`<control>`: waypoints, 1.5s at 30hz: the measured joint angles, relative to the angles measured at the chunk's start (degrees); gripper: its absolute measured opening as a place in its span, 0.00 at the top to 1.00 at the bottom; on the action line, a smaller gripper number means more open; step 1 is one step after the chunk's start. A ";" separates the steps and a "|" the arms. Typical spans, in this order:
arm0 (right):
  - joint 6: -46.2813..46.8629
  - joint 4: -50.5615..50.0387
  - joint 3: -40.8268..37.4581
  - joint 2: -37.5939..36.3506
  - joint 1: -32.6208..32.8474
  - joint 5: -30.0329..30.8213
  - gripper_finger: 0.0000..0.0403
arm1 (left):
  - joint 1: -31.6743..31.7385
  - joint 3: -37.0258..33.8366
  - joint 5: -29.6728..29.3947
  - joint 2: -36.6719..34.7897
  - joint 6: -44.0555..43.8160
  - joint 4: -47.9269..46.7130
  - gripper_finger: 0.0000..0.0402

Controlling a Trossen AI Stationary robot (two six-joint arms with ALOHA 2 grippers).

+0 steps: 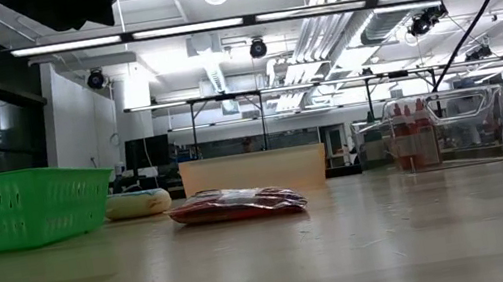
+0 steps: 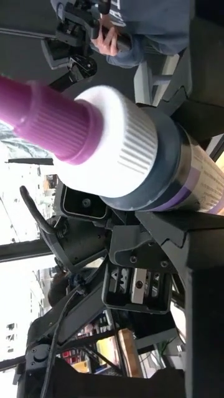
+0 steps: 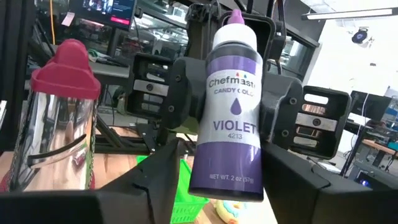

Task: Pick & Place Food Item
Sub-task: Put the violet food coloring bottle into the transparent bin

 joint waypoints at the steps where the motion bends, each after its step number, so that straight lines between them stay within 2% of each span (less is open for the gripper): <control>1: 0.02 -0.16 -0.02 0.00 0.04 0.00 0.49 | 0.00 0.00 0.03 0.00 -0.09 0.01 0.65; 6: 0.36 -0.62 0.00 0.00 0.18 1.67 0.43 | 0.00 0.00 -0.04 0.00 -1.22 -0.69 0.65; 17: 8.57 -4.42 0.02 0.00 2.13 13.47 0.39 | 2.05 -0.07 0.05 0.02 -5.56 -4.38 0.65; 25: 20.24 -13.52 0.02 0.00 4.59 13.76 0.39 | 4.24 -0.04 0.10 -0.31 -7.61 -8.15 0.65; 30: 26.03 -17.48 0.02 0.00 6.43 13.62 0.39 | 5.96 -0.04 -0.98 -0.93 -10.93 -18.16 0.65; 35: 29.66 -17.53 0.02 0.00 6.34 10.85 0.39 | 5.90 1.80 -4.44 -2.10 -10.69 -27.91 0.65; 38: 29.51 -17.76 0.00 -0.02 5.84 10.77 0.39 | 4.32 4.55 -5.17 -3.15 -9.76 -37.52 0.65; 45: 30.51 -17.80 0.00 -0.02 5.46 9.09 0.39 | -0.35 11.08 -11.14 -4.76 -7.06 -58.06 0.65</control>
